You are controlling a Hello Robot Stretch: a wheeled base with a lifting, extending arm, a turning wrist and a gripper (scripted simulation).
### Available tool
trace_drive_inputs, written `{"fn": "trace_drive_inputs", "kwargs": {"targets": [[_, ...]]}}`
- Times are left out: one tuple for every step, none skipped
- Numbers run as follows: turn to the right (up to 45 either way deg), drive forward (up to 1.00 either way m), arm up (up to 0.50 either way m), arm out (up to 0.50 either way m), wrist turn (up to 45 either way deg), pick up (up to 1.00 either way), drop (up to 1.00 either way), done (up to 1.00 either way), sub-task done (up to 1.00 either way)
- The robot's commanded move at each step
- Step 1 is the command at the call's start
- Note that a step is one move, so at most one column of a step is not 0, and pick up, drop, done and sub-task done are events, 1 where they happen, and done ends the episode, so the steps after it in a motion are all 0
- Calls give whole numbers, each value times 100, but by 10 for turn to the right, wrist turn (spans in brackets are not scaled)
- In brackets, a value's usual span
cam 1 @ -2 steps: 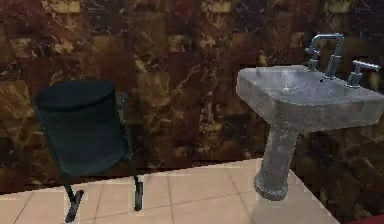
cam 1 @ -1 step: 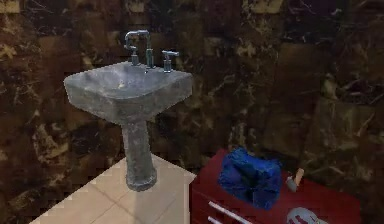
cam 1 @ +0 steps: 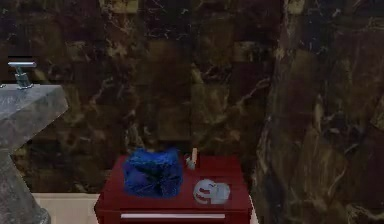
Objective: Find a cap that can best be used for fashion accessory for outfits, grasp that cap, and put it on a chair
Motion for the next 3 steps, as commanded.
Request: {"fn": "trace_drive_inputs", "kwargs": {"targets": [[0,40,0,0,0,0,0,0,0],[-450,0,0,0,0,0,0,0,0],[-270,0,0,0,0,0,0,0,0]]}}
